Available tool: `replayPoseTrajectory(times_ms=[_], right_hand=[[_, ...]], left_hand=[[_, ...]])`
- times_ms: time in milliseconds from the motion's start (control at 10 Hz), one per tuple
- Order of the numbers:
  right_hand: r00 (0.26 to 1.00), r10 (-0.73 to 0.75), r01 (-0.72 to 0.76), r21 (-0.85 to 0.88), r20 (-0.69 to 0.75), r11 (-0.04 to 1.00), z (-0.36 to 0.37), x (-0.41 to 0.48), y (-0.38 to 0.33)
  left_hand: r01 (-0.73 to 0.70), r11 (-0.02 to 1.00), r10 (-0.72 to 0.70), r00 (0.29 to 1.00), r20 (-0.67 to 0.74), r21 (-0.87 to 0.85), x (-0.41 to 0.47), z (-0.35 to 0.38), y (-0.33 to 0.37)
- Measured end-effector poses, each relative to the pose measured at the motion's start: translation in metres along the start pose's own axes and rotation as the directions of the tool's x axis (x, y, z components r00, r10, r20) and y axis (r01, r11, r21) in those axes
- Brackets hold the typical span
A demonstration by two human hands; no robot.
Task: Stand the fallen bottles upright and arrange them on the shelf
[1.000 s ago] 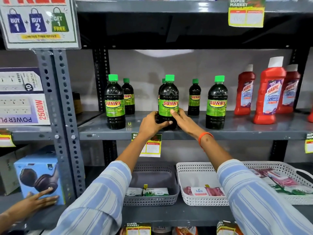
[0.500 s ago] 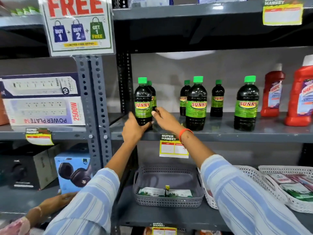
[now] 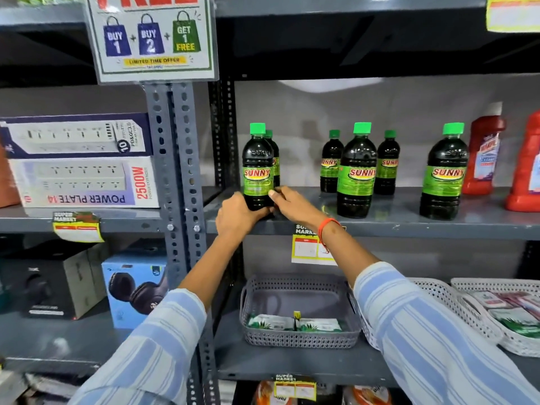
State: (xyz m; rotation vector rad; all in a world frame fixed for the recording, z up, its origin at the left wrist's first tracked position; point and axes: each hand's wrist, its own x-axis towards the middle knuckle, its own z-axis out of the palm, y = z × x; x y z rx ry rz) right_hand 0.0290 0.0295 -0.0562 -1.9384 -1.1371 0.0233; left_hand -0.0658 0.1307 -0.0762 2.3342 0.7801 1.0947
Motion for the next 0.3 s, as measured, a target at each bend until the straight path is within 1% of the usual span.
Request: replayPoseTrajectory(times_ms=[100, 200, 300], right_hand=[[0.995, -0.045, 0.026, -0.215, -0.085, 0.976, -0.011, -0.016, 0.004], [0.989, -0.118, 0.077, -0.368, -0.090, 0.927, -0.030, -0.033, -0.007], [0.905, -0.376, 0.251, -0.463, -0.198, 0.850, -0.073, -0.055, -0.034]], left_hand=[[0.031, 0.961, -0.017, 0.998, -0.054, 0.274, -0.026, -0.017, 0.017], [-0.092, 0.917, 0.122, 0.991, -0.052, 0.389, -0.041, -0.030, 0.051], [-0.352, 0.888, 0.381, 0.923, -0.047, 0.297, -0.052, -0.045, 0.105]])
